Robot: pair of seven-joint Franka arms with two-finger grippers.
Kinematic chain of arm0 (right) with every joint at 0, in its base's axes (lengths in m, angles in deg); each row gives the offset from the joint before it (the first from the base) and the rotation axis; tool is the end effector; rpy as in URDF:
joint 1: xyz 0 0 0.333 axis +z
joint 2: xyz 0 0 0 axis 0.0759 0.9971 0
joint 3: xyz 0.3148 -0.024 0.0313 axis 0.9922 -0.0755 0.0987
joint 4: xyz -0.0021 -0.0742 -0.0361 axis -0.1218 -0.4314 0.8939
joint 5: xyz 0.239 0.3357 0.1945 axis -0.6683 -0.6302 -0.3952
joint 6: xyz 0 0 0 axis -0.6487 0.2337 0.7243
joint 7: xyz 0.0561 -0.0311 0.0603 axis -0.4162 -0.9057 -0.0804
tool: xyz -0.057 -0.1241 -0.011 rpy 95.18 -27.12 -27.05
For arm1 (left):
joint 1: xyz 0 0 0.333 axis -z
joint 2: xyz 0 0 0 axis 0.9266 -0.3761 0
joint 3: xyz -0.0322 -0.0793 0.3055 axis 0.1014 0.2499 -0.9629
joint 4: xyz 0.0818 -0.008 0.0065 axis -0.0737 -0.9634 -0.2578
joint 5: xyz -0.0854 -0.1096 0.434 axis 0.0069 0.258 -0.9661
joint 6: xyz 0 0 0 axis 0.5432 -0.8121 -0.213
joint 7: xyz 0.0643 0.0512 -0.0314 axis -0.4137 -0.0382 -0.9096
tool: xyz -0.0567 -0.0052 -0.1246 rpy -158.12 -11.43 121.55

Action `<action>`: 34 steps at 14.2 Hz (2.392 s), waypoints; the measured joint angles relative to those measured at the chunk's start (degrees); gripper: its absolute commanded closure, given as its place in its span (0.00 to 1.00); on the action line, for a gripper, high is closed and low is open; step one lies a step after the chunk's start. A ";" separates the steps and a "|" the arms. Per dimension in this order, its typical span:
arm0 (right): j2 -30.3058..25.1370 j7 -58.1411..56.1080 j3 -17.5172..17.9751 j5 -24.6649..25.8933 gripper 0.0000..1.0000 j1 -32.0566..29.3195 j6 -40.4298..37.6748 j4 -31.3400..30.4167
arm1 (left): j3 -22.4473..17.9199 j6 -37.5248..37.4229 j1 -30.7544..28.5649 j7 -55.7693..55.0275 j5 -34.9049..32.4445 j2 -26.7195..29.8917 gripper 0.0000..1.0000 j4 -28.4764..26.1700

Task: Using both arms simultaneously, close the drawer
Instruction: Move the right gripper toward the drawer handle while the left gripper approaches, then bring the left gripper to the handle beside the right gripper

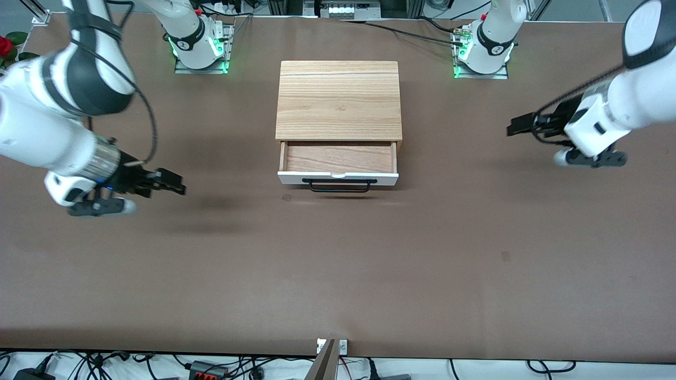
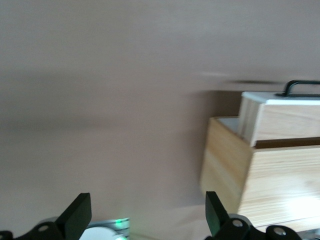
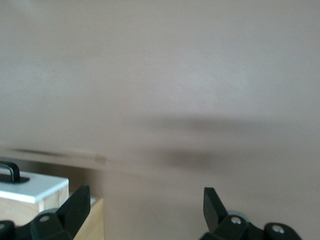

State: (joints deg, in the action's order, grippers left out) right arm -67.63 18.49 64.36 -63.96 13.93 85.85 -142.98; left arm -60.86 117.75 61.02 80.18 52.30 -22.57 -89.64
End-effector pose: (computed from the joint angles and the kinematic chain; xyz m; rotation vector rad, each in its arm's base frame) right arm 0.7017 0.1433 0.4036 -2.9279 -0.0722 -0.0574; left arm 0.6225 -0.0884 0.4784 2.8526 0.0876 -0.3974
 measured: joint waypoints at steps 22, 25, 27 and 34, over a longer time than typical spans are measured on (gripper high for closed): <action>15.78 8.37 -0.21 -6.83 0.00 19.52 23.59 0.08 | 0.37 22.33 7.84 5.97 28.81 -22.01 0.00 0.24; 15.78 8.34 -0.29 -12.07 0.00 19.60 23.00 0.09 | 0.30 25.21 10.57 0.65 28.66 -22.38 0.00 0.21; 15.79 8.34 -0.23 -13.17 0.00 19.71 22.62 0.08 | 0.26 26.92 12.00 -3.69 26.28 -22.94 0.00 0.18; 15.84 8.34 0.55 -13.69 0.00 20.05 19.46 0.01 | 0.25 30.26 16.71 -10.53 17.38 -24.48 0.00 0.17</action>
State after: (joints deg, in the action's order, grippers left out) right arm -51.79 26.83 64.92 -77.65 33.98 105.32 -142.97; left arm -60.62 148.01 77.74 69.65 69.68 -47.05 -89.47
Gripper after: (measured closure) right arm 0.000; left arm 0.000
